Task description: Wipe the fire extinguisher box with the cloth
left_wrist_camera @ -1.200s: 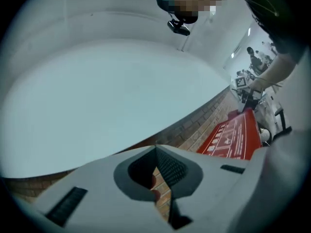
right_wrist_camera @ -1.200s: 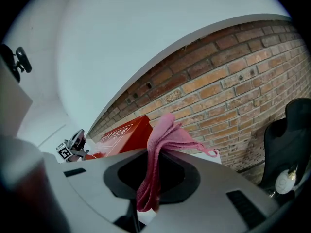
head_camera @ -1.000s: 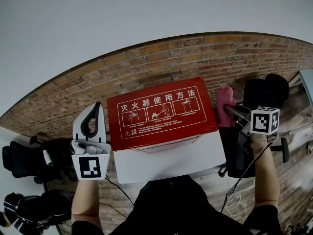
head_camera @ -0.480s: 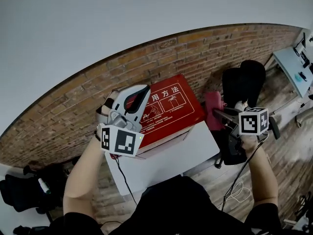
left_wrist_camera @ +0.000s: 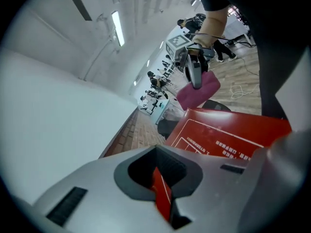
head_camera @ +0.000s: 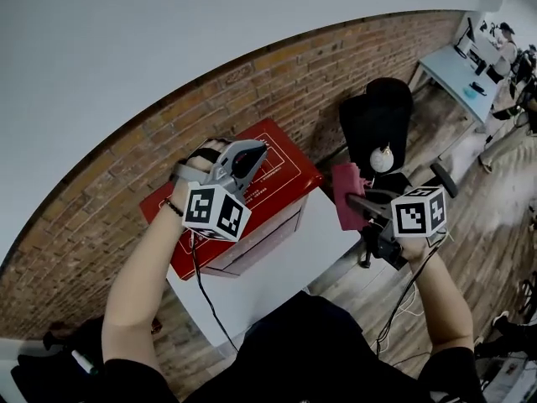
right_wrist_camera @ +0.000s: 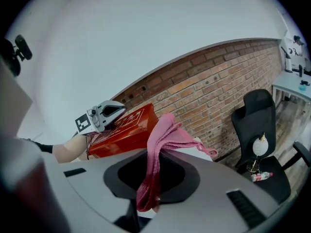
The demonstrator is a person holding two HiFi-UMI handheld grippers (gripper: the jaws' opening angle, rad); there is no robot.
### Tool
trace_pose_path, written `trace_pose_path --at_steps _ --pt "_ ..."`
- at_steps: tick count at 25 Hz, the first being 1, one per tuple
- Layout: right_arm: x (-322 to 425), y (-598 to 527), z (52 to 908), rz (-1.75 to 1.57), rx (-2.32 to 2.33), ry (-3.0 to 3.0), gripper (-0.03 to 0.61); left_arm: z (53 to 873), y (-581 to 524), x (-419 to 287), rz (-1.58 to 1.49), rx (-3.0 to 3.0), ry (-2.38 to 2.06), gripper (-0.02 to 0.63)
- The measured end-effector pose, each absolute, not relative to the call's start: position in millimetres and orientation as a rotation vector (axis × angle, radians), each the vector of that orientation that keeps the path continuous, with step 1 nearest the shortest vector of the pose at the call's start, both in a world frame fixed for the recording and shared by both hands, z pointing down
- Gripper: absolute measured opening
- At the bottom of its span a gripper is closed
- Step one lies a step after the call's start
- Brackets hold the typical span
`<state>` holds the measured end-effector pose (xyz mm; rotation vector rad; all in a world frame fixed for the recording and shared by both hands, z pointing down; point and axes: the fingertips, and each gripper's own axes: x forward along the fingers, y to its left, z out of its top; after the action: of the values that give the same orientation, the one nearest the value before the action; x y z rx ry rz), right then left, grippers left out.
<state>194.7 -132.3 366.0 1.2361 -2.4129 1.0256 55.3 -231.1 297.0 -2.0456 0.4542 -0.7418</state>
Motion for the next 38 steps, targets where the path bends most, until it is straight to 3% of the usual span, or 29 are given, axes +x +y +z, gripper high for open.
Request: trace_pose_path --at_steps 16,38 --pt "211.0 -96.9 388.6 1.127 1.295 -2.389 0.061 320.4 -224.1 69.4 -0.891 -1.964 0.311 0.029" --pt "238.6 -240.3 383.5 1.220 0.739 -2.758 0.061 328.2 -215.4 74.0 -0.984 -1.983 0.293 0.029"
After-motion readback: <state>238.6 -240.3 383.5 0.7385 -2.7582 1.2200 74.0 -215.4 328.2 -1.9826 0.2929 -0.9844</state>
